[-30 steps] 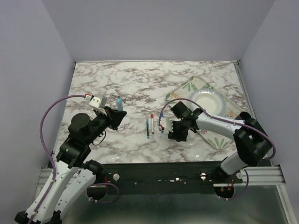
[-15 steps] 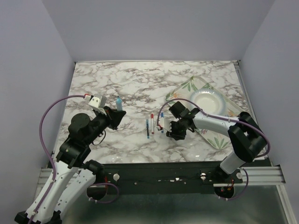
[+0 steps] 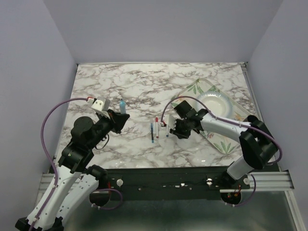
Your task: Insert the pens into the pen caps
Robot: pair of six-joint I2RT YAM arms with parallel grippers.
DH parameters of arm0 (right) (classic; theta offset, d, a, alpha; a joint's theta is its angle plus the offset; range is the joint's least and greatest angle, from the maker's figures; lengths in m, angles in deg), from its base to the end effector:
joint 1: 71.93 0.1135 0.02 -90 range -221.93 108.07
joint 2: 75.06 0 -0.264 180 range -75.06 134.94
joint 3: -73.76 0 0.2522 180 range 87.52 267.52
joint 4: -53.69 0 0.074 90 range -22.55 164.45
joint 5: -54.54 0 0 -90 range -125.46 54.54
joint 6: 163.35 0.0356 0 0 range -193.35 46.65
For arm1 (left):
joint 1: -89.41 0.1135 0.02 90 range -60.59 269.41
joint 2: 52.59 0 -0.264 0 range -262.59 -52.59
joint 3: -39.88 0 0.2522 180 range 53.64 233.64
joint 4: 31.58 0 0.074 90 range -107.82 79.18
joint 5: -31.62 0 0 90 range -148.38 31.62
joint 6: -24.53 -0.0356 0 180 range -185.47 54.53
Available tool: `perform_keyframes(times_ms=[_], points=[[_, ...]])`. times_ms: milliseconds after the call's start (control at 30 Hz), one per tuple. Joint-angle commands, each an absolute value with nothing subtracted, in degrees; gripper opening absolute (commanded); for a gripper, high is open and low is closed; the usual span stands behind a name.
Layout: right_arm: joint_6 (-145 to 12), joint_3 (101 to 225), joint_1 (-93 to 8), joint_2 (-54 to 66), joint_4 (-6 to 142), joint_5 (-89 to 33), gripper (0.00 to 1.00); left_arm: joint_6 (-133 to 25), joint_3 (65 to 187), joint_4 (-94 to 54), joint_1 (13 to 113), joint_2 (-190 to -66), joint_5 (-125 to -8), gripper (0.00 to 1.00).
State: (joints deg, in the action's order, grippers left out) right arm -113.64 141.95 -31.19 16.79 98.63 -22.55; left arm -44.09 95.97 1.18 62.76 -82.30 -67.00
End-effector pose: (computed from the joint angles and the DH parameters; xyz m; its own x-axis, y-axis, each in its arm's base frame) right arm 0.2215 0.2013 0.1749 -0.0868 -0.9067 -0.4128 -0.9885 0.1298 -0.0773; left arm 0.1095 -0.0609 0.3443 -0.3027 -0.2514 -0.9193 0.5007 0.7788 -0.3778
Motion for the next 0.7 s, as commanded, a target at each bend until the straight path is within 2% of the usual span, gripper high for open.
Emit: perform_keyframes(times_ms=[0,167,233,333,500,667], points=[[-99.40,148.24,-31.41,8.97,98.99,-26.83,0.01,-44.99,95.66,0.55,62.78,-83.26,-69.45,0.00],[-86.38,156.32,-31.41,5.19,100.93,-34.04,0.01,-45.35,96.09,0.72,62.69,-85.98,-72.78,0.00],[-76.37,161.77,-31.41,4.92,101.02,-39.92,0.01,-45.26,96.09,0.28,62.69,-87.04,-75.95,0.00],[-59.68,168.61,-31.41,4.83,100.41,-41.53,0.01,-45.17,96.09,-0.25,62.69,-89.15,-79.02,0.00],[-39.55,171.01,-30.27,3.96,92.25,-39.75,0.01,-44.73,96.36,-0.25,62.69,-92.05,-80.70,0.00],[-30.82,172.06,-25.71,4.65,84.25,-45.29,0.01,-44.47,96.18,-0.42,62.69,-92.23,-81.23,0.00]])
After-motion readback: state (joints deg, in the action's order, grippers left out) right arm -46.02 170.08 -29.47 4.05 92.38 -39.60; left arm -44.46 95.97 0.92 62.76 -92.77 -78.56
